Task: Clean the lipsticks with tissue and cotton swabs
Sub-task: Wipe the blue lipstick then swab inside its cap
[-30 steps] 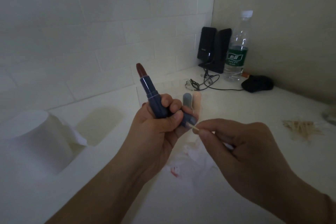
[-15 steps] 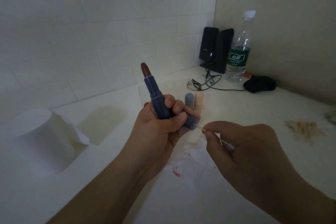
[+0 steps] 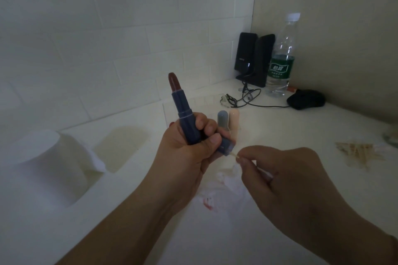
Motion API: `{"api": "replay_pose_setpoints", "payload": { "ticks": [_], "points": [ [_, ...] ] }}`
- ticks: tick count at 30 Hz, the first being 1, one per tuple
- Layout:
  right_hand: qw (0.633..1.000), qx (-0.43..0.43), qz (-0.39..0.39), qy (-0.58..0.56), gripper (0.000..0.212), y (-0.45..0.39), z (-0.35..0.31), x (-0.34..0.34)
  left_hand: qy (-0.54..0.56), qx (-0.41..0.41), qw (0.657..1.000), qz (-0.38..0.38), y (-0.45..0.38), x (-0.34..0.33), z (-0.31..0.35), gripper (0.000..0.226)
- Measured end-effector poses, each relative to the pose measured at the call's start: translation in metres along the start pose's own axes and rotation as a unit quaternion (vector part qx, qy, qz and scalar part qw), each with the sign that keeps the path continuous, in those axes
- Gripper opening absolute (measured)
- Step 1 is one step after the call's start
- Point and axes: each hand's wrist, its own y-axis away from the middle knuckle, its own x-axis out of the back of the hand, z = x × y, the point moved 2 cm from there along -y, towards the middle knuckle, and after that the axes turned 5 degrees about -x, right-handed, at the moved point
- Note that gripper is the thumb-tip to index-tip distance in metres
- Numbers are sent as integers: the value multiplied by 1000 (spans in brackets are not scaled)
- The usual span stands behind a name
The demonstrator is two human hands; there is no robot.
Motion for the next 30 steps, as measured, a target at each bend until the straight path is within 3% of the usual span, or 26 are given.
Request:
{"api": "replay_pose_setpoints", "payload": {
  "ticks": [4, 7, 13, 20, 25, 30],
  "points": [
    [997, 34, -53, -43, 20, 2, -6, 1, -1, -13, 1000, 5, -2, 3, 1, 25],
    [995, 1, -7, -100, 13, -1, 1, 9, 27, -16, 1000, -5, -3, 4, 3, 27],
    [998, -52, 0, -19, 19, -4, 6, 8, 44, -20, 999, -24, -2, 2, 3, 29],
    [1000, -28, 2, -5, 13, -3, 5, 0, 8, -25, 999, -31, 0, -2, 3, 32],
    [999, -9, -5, 36, 16, -1, 8, -3, -90, -36, 995, -24, 2, -4, 5, 38],
    [999, 8, -33, 32, 12, -3, 6, -3, -99, -34, 994, -10, 3, -4, 3, 29]
  ]
}}
